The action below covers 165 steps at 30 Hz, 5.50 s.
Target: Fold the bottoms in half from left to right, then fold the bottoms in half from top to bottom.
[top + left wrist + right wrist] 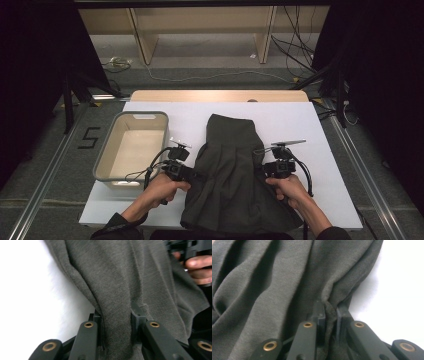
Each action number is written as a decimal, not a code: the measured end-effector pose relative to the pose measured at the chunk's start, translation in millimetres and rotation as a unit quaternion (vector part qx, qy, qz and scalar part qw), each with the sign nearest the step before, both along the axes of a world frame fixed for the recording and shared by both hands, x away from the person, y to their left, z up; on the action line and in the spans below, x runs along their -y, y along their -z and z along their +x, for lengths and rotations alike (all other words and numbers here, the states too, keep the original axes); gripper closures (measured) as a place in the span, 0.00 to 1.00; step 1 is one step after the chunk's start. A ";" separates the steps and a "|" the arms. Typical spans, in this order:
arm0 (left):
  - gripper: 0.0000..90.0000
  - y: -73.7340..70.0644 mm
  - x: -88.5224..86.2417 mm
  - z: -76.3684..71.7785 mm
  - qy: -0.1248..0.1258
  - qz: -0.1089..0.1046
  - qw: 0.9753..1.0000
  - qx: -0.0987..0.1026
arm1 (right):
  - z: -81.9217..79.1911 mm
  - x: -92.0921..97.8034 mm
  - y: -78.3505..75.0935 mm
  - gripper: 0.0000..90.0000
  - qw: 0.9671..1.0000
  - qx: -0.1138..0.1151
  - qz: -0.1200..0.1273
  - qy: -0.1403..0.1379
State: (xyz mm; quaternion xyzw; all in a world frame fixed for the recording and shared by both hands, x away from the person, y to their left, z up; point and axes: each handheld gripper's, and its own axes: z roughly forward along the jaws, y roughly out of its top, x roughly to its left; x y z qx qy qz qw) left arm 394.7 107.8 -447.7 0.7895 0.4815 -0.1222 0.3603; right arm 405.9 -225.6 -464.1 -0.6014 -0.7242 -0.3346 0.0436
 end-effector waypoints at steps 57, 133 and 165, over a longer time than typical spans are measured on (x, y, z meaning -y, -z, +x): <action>0.27 -17.3 25.4 71.7 -0.094 0.036 0.993 0.067 | 40.2 7.4 -18.4 0.31 0.990 0.111 -0.078 -0.028; 0.85 5.3 47.5 119.3 -0.096 0.038 0.993 0.059 | 116.8 -37.1 -1.3 0.87 0.991 0.018 -0.125 -0.043; 0.89 -40.9 44.5 104.1 -0.061 -0.029 0.983 0.168 | 85.4 -23.9 -60.2 0.92 0.966 0.216 -0.134 -0.049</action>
